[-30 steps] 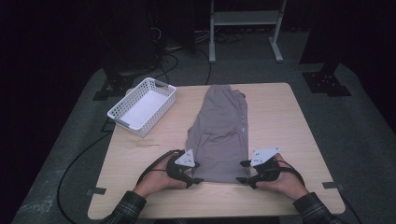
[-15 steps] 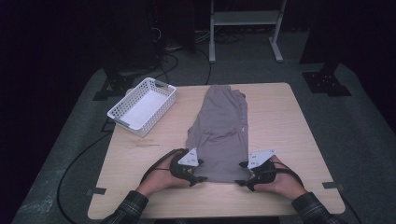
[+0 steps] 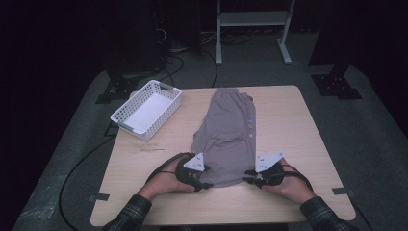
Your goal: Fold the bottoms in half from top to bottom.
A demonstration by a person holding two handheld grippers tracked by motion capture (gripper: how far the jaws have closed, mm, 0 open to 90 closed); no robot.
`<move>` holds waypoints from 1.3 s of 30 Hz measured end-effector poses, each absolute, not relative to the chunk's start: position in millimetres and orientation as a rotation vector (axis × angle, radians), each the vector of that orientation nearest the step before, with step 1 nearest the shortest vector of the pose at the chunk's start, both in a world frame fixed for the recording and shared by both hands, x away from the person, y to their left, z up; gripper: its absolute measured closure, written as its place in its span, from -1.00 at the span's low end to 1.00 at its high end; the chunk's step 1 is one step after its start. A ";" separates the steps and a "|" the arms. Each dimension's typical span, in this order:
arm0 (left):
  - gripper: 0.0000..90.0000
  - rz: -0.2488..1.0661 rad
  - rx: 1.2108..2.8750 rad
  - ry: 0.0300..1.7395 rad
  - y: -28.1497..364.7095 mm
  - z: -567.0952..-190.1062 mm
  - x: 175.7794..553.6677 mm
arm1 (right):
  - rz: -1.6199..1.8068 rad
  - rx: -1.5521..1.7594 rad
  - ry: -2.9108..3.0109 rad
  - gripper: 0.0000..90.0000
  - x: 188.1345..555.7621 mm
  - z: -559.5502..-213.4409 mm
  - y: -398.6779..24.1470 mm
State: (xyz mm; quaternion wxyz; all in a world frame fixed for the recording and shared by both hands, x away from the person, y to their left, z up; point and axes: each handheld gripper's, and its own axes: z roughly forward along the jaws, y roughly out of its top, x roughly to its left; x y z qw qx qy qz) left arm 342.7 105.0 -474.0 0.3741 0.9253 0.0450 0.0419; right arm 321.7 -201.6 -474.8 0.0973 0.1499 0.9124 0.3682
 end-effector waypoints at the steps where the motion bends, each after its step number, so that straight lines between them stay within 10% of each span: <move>1: -0.35 0.107 2.370 0.115 105.0 -474.0 342.7 | 1.090 0.444 2.701 0.66 321.7 -474.8 -201.6; 5: -0.42 0.118 2.391 0.117 102.2 -472.9 340.0 | 1.089 0.498 2.728 0.80 326.2 -472.9 -201.6; 18: 0.73 0.147 2.385 0.271 106.7 -467.3 346.9 | 1.123 0.566 2.783 0.81 326.4 -471.8 -202.1; 39: 0.79 -0.247 2.373 0.279 113.2 -467.4 288.1 | 1.111 0.451 2.979 0.84 278.0 -467.7 -202.1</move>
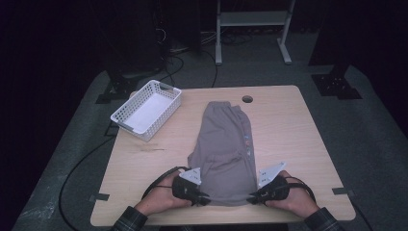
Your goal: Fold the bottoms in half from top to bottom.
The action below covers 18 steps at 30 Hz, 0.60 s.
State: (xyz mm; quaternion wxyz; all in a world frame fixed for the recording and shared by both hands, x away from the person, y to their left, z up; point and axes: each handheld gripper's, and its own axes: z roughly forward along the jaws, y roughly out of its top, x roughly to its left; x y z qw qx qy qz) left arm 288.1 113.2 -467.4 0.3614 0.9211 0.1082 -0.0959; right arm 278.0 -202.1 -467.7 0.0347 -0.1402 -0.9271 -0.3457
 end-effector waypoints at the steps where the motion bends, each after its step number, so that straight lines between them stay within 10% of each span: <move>1: 0.79 -0.265 2.367 0.279 112.8 -465.7 283.3 | -1.047 -0.397 -2.858 0.84 272.4 -466.3 -201.2; 18: 0.79 -0.019 2.226 0.351 126.5 -402.9 334.0 | -1.285 -0.455 -3.007 0.84 310.4 -406.2 -203.9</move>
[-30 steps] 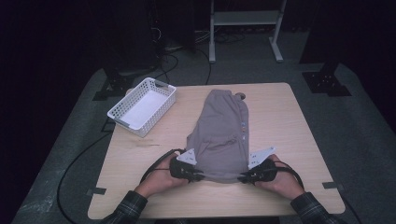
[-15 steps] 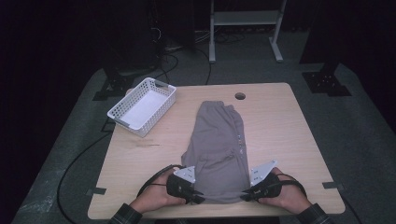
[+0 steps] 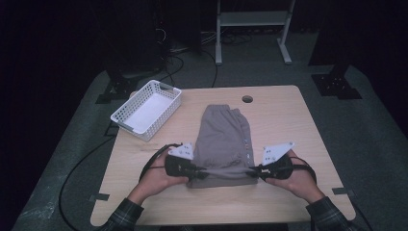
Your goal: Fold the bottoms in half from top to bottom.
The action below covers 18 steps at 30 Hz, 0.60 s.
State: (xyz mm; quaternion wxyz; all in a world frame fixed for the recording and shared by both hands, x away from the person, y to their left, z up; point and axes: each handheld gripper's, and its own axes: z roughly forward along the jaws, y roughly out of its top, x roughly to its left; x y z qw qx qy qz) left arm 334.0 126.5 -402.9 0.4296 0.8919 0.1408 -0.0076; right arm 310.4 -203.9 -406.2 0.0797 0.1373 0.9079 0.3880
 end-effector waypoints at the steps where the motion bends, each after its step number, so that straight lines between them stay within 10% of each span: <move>1: 0.79 -0.004 2.221 0.357 127.4 -399.7 339.9 | 1.168 0.422 2.695 0.84 315.6 -403.3 -203.7; 18: 0.79 0.266 2.242 0.553 115.4 -423.3 419.9 | 1.069 0.680 2.549 0.84 399.3 -423.9 -188.1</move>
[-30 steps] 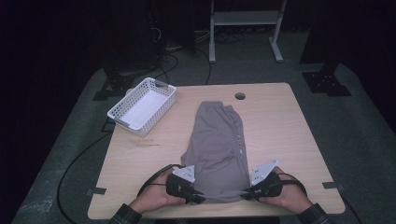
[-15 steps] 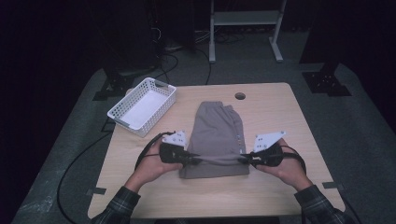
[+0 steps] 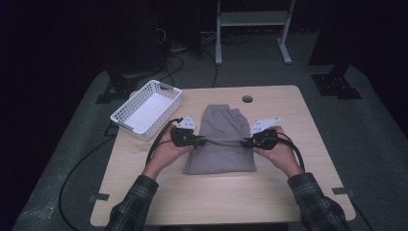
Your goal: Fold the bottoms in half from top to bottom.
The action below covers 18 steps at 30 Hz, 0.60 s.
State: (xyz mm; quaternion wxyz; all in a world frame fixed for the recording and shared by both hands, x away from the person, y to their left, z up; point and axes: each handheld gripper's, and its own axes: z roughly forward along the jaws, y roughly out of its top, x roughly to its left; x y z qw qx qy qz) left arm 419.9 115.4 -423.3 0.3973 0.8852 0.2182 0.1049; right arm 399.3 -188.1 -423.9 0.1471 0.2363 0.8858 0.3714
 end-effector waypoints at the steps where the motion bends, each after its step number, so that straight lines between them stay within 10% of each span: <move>1: 0.79 0.278 2.263 0.558 112.7 -428.4 422.3 | 1.041 0.691 2.554 0.84 402.7 -429.3 -186.1; 18: 0.76 0.245 2.422 0.543 94.5 -455.3 414.4 | 0.885 0.708 2.615 0.83 405.2 -460.2 -177.1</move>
